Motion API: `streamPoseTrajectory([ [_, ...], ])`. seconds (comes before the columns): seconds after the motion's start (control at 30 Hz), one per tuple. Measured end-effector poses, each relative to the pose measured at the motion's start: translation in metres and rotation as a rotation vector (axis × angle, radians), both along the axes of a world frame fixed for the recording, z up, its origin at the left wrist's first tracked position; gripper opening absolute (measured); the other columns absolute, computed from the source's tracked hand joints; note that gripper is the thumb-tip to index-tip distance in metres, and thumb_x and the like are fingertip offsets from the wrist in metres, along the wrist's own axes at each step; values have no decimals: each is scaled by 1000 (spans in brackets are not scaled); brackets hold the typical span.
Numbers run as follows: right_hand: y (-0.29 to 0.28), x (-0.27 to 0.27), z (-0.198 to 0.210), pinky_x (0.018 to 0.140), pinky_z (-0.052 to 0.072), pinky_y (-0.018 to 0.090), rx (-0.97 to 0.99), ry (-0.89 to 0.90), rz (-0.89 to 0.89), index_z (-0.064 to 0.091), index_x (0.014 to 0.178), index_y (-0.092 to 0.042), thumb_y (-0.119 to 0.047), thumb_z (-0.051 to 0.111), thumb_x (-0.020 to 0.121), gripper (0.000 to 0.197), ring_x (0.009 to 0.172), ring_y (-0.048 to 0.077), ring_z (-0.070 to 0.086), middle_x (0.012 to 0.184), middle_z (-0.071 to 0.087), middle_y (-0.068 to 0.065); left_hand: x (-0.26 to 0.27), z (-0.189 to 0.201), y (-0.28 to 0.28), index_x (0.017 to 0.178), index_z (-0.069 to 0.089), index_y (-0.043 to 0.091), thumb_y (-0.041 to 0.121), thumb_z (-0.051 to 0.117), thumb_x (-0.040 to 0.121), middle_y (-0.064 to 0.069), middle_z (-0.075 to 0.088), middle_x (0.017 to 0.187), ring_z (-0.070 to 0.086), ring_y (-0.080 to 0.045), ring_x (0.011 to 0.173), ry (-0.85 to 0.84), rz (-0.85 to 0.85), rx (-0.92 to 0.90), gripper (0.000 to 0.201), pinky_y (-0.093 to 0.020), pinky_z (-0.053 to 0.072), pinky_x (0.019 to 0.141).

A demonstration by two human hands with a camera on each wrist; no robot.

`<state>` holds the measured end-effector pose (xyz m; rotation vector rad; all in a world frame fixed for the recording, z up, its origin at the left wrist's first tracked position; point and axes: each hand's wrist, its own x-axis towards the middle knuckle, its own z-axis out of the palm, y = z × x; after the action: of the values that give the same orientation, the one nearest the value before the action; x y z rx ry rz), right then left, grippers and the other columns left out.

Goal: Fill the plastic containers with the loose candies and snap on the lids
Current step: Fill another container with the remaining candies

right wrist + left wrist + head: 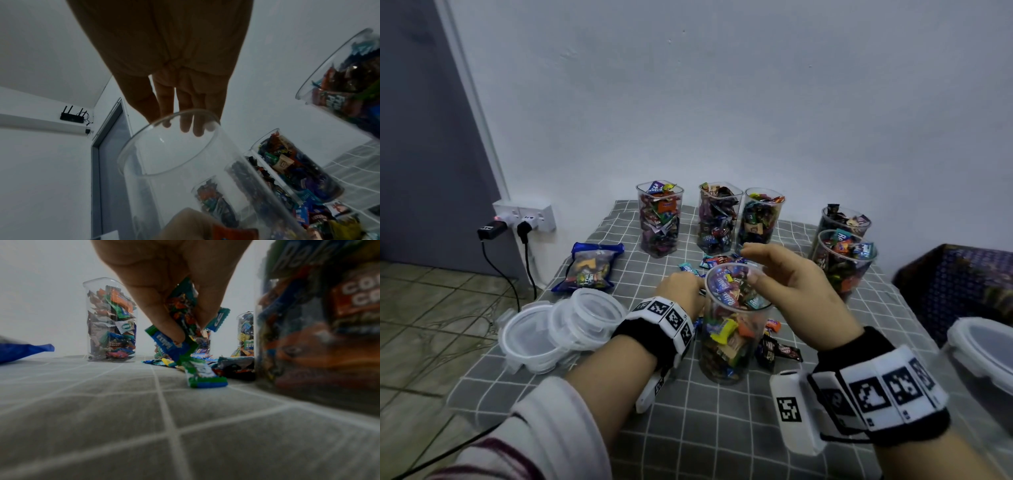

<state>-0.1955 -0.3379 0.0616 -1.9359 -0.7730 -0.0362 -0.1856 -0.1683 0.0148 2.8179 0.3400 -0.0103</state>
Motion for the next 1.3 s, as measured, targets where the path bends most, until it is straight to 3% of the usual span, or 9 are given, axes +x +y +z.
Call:
streamPoseTrajectory([
  [0.17, -5, -1, -13, 74, 37, -5, 22, 210, 38, 23, 146, -26, -26, 77, 69, 93, 95, -33, 43, 132, 39, -19, 1, -1, 0, 112, 61, 7, 17, 47, 94, -16, 62, 117, 57, -34, 109, 0, -13, 18, 25, -36, 46, 86],
  [0.3, -3, 1, -33, 81, 46, 4, 136, 439, 156, 0, 148, -26, -10, 83, 63, 121, 103, -18, 52, 128, 43, -15, 1, -3, 0, 111, 61, 6, 17, 45, 94, -17, 61, 117, 57, -34, 109, 7, -10, 8, 25, -36, 46, 86],
  [0.37, -2, 1, -40, 88, 48, 12, 145, 440, 128, 15, 144, -27, -15, 83, 55, 113, 113, -3, 54, 132, 49, -4, 0, -3, 1, 110, 62, 7, 19, 47, 94, -16, 62, 116, 57, -33, 107, -10, -21, 0, 25, -35, 46, 84],
  [0.47, -1, 0, -42, 80, 48, 9, 169, 397, 116, 41, 114, -29, 2, 82, 63, 72, 98, -10, 59, 117, 55, -3, -1, -1, 4, 112, 65, 13, 20, 52, 92, -14, 64, 112, 58, -32, 105, -79, -26, -76, 25, -34, 45, 81],
  [0.77, -3, 0, -43, 75, 46, 6, 218, 386, 162, 42, 105, -25, 13, 71, 70, 59, 88, -17, 58, 108, 55, -9, -5, 34, 27, 93, 72, 19, -1, 61, 82, 1, 69, 72, 68, -25, 74, -498, 17, -634, 25, -43, 57, 77],
  [0.9, -2, -1, -44, 73, 46, 6, 226, 396, 162, 42, 105, -26, 13, 70, 70, 60, 87, -17, 59, 108, 55, -9, -16, 66, 15, 86, 67, 23, -5, 63, 82, 2, 66, 74, 64, -14, 66, -529, -117, -813, 29, -27, 57, 67],
  [1.03, -3, -3, -43, 72, 46, 6, 247, 404, 176, 42, 106, -25, 15, 69, 71, 60, 85, -16, 60, 106, 55, -8, -23, 75, -1, 98, 71, 15, -5, 64, 80, 0, 68, 75, 63, -7, 61, -410, -284, -744, 28, -19, 52, 59],
  [1.17, -3, -4, -42, 69, 46, 6, 269, 410, 188, 41, 106, -23, 17, 67, 72, 58, 81, -18, 59, 102, 55, -8, -24, 68, -10, 93, 73, 25, -1, 64, 78, -2, 71, 89, 68, -18, 78, -350, -355, -573, 32, -34, 57, 73],
  [1.3, -4, -2, -45, 74, 48, 10, 247, 391, 172, 42, 110, -22, 13, 70, 71, 59, 87, -12, 61, 104, 58, -6, -28, 66, -12, 100, 73, 23, -3, 63, 78, 16, 66, 74, 58, 9, 60, -307, -381, -532, 36, -9, 45, 60],
])
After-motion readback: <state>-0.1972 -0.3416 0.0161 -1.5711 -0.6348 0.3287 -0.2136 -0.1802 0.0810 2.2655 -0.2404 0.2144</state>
